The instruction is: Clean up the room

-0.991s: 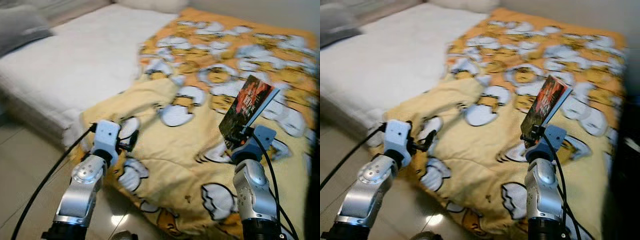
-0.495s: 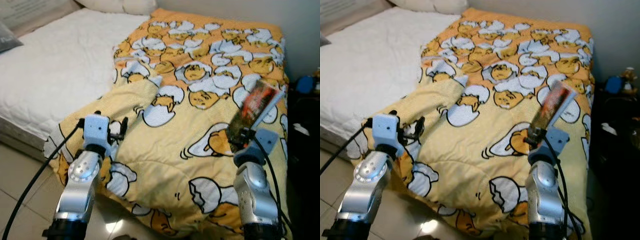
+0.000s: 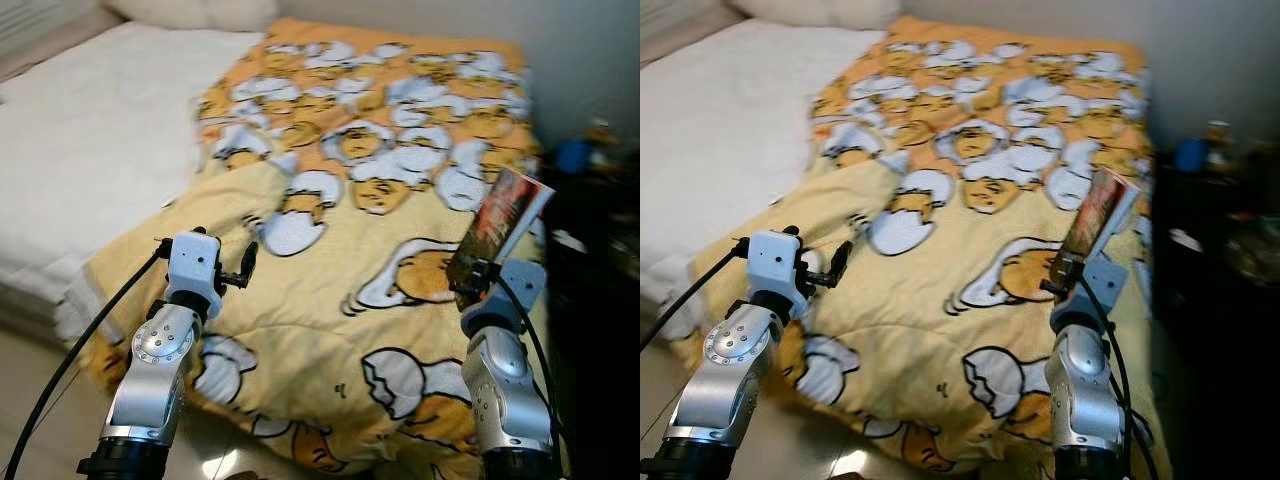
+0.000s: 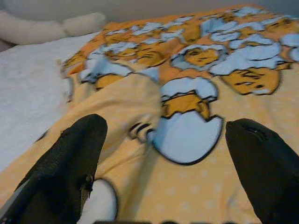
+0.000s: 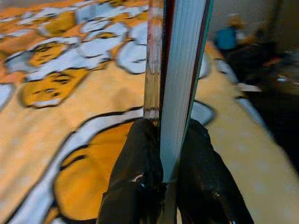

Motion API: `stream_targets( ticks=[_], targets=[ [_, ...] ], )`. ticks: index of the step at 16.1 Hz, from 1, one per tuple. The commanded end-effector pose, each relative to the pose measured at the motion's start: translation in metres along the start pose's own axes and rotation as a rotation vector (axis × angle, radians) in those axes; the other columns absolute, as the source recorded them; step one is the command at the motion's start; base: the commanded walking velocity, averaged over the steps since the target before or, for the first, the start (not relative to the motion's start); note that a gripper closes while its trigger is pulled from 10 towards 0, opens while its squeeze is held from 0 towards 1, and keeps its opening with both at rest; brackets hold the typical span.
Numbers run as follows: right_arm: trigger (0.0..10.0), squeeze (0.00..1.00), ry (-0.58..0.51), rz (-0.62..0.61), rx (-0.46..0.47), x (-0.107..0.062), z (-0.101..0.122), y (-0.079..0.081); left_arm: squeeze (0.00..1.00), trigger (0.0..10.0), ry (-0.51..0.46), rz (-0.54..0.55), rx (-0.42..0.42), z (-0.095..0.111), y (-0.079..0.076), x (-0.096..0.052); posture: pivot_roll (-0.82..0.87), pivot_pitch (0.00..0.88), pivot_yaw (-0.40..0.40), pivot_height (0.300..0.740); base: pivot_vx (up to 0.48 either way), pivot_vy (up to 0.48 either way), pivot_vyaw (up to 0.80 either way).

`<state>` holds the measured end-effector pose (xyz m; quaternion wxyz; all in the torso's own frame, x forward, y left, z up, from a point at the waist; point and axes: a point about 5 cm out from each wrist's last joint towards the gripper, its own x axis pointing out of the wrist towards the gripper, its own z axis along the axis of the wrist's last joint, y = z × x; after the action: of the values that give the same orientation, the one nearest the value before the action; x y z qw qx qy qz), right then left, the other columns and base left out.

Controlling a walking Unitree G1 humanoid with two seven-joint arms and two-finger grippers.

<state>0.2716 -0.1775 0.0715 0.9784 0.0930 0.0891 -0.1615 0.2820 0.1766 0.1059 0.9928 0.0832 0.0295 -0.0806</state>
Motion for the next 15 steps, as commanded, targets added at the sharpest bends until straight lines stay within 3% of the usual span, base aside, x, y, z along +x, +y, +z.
stream_targets(
  ticks=[1, 3, 5, 9, 15],
  targets=[
    [10.0, 0.00, -0.052, -0.008, 0.037, -0.0001, 0.0068, 0.0062, 0.09, 10.0, 0.006, -0.011, 0.005, 0.0010, 0.0006, 0.0030, 0.06, 0.000, 0.028, 0.740, 0.000, 0.259, -0.80],
    [10.0, 0.00, -0.050, -0.037, 0.028, 0.0007, 0.0066, 0.0039, 0.10, 10.0, 0.007, -0.011, 0.008, 0.0008, 0.0009, 0.0037, 0.06, 0.000, 0.026, 0.740, 0.000, 0.281, -0.80],
    [10.0, 0.00, -0.004, 0.039, 0.050, 0.0003, 0.0030, 0.0083, 0.09, 10.0, 0.009, -0.009, 0.011, 0.0008, 0.0017, 0.0037, 0.07, 0.000, 0.023, 0.740, 0.000, 0.277, -0.80],
    [10.0, 0.00, 0.010, 0.070, 0.064, 0.0004, 0.0013, 0.0119, 0.10, 10.0, 0.011, -0.004, 0.010, 0.0006, 0.0034, 0.0039, 0.07, 0.000, 0.025, 0.740, 0.000, 0.280, -0.77],
    [10.0, 0.00, 0.023, 0.092, 0.075, -0.0003, 0.0013, 0.0134, 0.11, 10.0, 0.013, -0.002, 0.004, 0.0007, 0.0047, 0.0047, 0.07, 0.000, 0.026, 0.740, 0.000, 0.286, -0.50]
  ],
)
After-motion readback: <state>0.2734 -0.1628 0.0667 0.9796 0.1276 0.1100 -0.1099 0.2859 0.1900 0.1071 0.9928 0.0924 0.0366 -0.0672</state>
